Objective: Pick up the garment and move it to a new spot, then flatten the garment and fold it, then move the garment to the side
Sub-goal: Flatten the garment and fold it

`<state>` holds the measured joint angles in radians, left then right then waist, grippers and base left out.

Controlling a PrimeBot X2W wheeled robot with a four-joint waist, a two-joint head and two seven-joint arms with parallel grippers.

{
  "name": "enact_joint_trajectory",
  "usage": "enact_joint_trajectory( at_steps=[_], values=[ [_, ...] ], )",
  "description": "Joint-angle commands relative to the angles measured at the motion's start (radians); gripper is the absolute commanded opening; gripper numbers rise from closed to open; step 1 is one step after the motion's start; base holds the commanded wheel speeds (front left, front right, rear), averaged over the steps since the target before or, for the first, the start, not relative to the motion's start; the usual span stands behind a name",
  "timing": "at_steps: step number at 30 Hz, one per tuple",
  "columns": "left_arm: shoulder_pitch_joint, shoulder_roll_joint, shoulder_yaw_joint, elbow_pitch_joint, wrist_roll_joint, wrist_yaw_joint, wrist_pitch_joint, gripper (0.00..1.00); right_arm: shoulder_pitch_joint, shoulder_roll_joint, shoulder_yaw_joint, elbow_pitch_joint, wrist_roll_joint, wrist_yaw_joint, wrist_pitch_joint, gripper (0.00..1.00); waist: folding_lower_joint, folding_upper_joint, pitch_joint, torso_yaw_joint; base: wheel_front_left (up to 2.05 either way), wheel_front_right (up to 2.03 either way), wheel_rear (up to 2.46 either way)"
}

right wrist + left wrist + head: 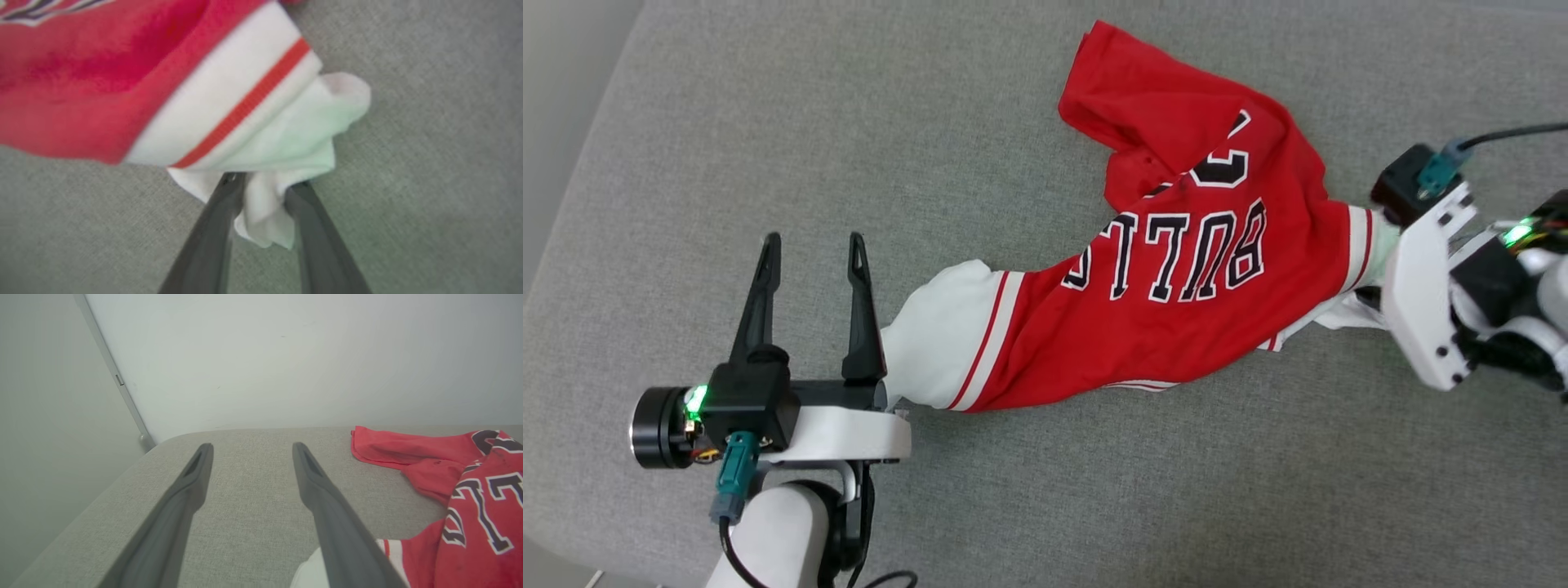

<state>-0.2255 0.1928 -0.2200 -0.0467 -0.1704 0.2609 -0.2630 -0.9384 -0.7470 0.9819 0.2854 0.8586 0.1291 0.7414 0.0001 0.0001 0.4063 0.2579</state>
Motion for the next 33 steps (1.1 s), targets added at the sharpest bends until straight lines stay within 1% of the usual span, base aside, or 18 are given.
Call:
enact_joint_trajectory(
  at_steps=[1,4,5,6,7,10,16,19,22,24,26,27,30,33],
  values=[
    [0.021,-0.005,0.014,0.006,0.009,-0.009,-0.002,1.00,0.026,0.001,0.027,-0.007,0.018,0.003,-0.021,0.00,-0.0001,-0.0001,-0.033,-0.017,0.00,0.00,0.00],
    [0.051,-0.010,0.045,0.016,0.025,-0.029,-0.002,1.00,0.022,-0.045,0.038,-0.058,0.054,0.002,-0.076,0.00,-0.0001,-0.0001,-0.084,-0.041,0.00,0.00,0.00],
    [0.051,-0.010,0.045,0.016,0.025,-0.029,-0.002,1.00,0.022,-0.045,0.038,-0.058,0.054,0.002,-0.076,0.00,-0.0001,-0.0001,-0.084,-0.041,0.00,0.00,0.00],
    [0.076,-0.012,0.065,0.019,0.033,-0.039,-0.002,1.00,0.033,-0.085,0.045,-0.104,0.080,0.001,-0.106,0.00,-0.0001,-0.0001,-0.115,-0.059,0.00,0.00,0.00],
    [0.076,-0.012,0.065,0.019,0.033,-0.039,-0.002,1.00,0.033,-0.085,0.045,-0.104,0.080,0.001,-0.106,0.00,-0.0001,-0.0001,-0.115,-0.059,0.00,0.00,0.00],
    [0.109,-0.012,0.094,0.020,0.042,-0.051,-0.002,1.00,0.065,-0.159,0.045,-0.185,0.120,0.001,-0.137,0.00,-0.0001,-0.0001,-0.152,-0.088,0.00,0.00,0.00],
    [0.164,-0.020,0.138,0.010,0.057,-0.067,-0.003,1.00,0.192,-0.327,-0.014,-0.343,0.230,0.001,-0.168,0.00,-0.0001,-0.0001,-0.189,-0.137,0.00,0.00,0.00],
    [0.180,-0.025,0.152,0.007,0.063,-0.077,-0.003,1.00,0.261,-0.404,-0.061,-0.366,0.279,0.001,-0.177,0.00,-0.0001,-0.0001,-0.190,-0.154,0.00,0.00,0.00],
    [0.183,-0.030,0.159,0.007,0.072,-0.087,-0.003,1.00,0.308,-0.454,-0.112,-0.348,0.313,0.001,-0.191,0.00,-0.0001,-0.0001,-0.181,-0.162,0.00,0.00,0.00],
    [0.174,-0.036,0.162,0.009,0.075,-0.095,-0.003,1.00,0.328,-0.464,-0.144,-0.318,0.328,0.001,-0.195,0.00,-0.0001,-0.0001,-0.169,-0.161,0.00,0.00,0.00],
    [0.162,-0.042,0.162,0.011,0.080,-0.103,-0.003,1.00,0.333,-0.454,-0.173,-0.280,0.326,0.001,-0.193,0.00,-0.0001,-0.0001,-0.154,-0.156,0.00,0.00,0.00],
    [0.154,-0.052,0.160,0.013,0.084,-0.109,-0.003,1.00,0.321,-0.421,-0.195,-0.228,0.313,0.001,-0.184,0.00,-0.0001,-0.0001,-0.136,-0.150,0.00,0.00,0.00],
    [0.133,-0.063,0.157,0.018,0.090,-0.120,-0.003,1.00,0.277,-0.350,-0.226,-0.128,0.273,0.001,-0.167,0.00,-0.0001,-0.0001,-0.105,-0.136,0.00,0.00,0.00],
    [0.111,-0.070,0.158,0.024,0.094,-0.134,-0.003,1.00,0.225,-0.257,-0.246,-0.002,0.207,0.001,-0.153,0.00,-0.0001,-0.0001,-0.075,-0.121,0.00,0.00,0.00]
  ],
)
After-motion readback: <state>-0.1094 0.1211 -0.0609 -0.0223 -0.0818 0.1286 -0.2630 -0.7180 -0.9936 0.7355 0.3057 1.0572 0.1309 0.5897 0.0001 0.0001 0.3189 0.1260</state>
